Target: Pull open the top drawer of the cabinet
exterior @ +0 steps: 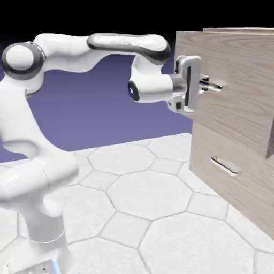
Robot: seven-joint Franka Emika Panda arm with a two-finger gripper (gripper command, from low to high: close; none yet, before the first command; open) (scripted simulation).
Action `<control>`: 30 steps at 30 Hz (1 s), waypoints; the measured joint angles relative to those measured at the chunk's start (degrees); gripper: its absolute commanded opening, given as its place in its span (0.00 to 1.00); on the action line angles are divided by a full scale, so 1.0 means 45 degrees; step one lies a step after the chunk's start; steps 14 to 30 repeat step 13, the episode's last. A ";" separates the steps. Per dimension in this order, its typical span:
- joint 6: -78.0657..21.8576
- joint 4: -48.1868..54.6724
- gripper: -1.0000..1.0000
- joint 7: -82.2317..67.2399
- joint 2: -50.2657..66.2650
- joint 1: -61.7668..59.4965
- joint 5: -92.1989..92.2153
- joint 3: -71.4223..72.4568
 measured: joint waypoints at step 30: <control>0.0549 -0.3243 1.00 0.0648 -0.2338 0.4684 -0.0683 -0.3640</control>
